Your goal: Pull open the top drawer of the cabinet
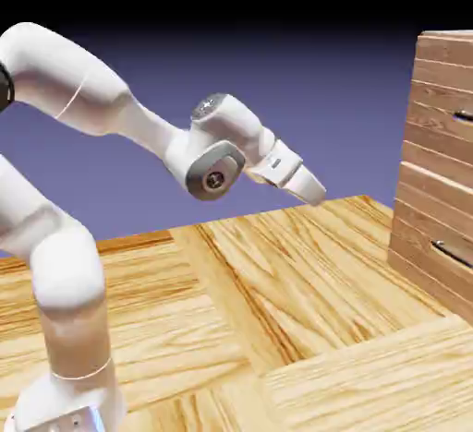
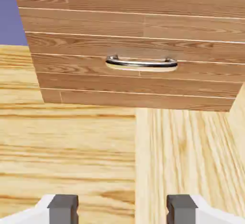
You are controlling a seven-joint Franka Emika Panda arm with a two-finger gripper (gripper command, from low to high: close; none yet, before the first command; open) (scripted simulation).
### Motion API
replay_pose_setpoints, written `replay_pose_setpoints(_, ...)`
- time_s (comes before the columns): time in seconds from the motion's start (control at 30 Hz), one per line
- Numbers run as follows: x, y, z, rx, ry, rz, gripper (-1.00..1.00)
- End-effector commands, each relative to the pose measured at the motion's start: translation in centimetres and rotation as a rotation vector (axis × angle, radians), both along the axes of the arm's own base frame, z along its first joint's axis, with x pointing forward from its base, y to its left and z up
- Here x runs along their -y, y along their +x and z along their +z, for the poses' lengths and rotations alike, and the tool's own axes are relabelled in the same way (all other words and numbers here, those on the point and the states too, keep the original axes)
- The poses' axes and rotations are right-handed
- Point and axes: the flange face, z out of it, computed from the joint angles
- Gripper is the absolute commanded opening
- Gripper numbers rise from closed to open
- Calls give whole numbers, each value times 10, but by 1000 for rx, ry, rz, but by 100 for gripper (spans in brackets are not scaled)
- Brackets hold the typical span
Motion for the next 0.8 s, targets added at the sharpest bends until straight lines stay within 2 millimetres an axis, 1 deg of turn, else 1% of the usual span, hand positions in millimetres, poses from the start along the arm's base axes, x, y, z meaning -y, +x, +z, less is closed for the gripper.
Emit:
replay_pose_setpoints(0.0,10,8,-6,-24,54,-48,0)
replay_pose_setpoints(0.17,63,40,-44,-142,295,-301,0)
replay_pose_setpoints(0.33,116,61,-89,-234,490,-572,0)
replay_pose_setpoints(0.43,148,68,-115,-269,586,-739,0)
replay_pose_setpoints(0.57,189,73,-146,-282,691,-961,0)
replay_pose_setpoints(0.67,219,74,-164,-264,755,-1119,0)
replay_pose_setpoints(0.77,248,73,-176,-221,809,-1266,0)
